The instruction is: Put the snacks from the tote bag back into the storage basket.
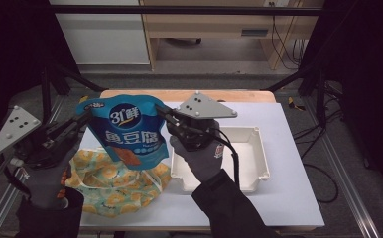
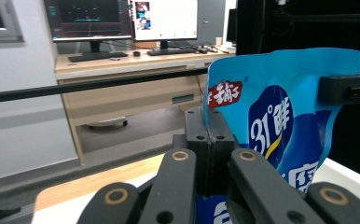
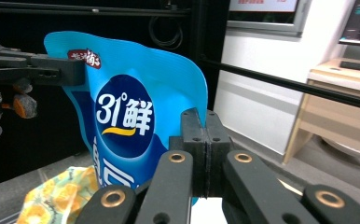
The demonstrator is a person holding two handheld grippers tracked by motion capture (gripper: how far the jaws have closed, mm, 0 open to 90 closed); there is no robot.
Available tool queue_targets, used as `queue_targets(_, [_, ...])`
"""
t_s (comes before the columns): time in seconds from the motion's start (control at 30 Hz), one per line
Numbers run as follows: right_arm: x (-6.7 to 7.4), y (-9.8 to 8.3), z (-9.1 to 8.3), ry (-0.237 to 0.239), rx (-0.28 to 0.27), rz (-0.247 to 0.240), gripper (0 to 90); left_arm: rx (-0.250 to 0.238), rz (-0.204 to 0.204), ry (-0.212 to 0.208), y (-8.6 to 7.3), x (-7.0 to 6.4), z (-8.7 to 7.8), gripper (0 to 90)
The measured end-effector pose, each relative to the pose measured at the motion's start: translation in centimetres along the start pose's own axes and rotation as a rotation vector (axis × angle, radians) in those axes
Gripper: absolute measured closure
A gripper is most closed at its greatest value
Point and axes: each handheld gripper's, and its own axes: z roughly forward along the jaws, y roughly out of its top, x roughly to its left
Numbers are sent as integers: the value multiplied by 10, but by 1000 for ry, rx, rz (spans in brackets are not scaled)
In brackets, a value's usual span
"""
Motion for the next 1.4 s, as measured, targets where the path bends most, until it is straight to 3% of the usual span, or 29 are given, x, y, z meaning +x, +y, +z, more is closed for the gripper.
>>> queue_targets(0.6, [-37, -9, -53, -95, -3, 12, 900, 4, 16, -91, 1, -44, 45, 898])
queue_targets(1.4, [-65, -21, -91, -162, -12, 28, 900, 14, 33, -161, 1, -80, 76, 898])
